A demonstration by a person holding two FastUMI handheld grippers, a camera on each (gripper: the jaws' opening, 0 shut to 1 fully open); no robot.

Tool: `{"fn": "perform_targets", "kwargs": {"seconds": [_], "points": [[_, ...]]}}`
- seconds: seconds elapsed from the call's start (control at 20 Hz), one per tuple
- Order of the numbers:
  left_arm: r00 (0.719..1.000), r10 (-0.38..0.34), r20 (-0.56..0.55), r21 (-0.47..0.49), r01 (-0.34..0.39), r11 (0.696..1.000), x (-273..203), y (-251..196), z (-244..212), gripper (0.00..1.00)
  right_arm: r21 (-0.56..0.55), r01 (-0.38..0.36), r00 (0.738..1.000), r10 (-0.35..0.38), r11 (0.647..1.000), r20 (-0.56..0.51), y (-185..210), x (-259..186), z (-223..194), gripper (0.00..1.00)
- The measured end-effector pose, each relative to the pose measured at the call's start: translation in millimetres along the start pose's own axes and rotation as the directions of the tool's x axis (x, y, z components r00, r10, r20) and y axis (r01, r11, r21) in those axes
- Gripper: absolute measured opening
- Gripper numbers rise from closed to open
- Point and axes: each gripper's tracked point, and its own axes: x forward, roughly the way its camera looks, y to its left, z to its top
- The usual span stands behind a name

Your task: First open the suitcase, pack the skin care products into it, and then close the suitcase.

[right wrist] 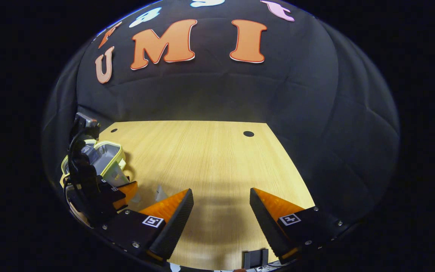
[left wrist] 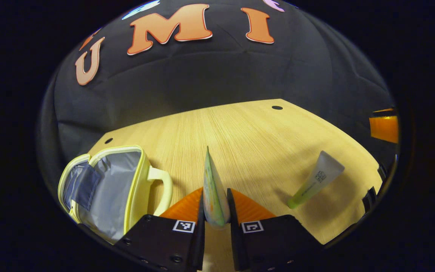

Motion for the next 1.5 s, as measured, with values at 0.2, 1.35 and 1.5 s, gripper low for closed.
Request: {"fn": "perform_targets", "kwargs": {"seconds": [0.2, 1.35, 1.5], "points": [[0.997, -0.04, -0.062, -0.017, 0.039, 0.999, -18, -4, -5, 0.31, -0.004, -0.092, 0.995, 0.092, 0.996, 0.038, 37, 7, 6, 0.96], [0.984, -0.067, -0.164, -0.126, 0.047, 0.991, -98, 75, 7, 0.29, -0.034, -0.231, 0.947, 0.217, 0.972, -0.237, 126, 44, -54, 0.29], [0.975, -0.107, -0.192, -0.168, 0.075, 0.983, -115, 107, 17, 0.3, -0.021, -0.213, 0.952, 0.202, 0.977, -0.23, 144, 26, -25, 0.29]]}}
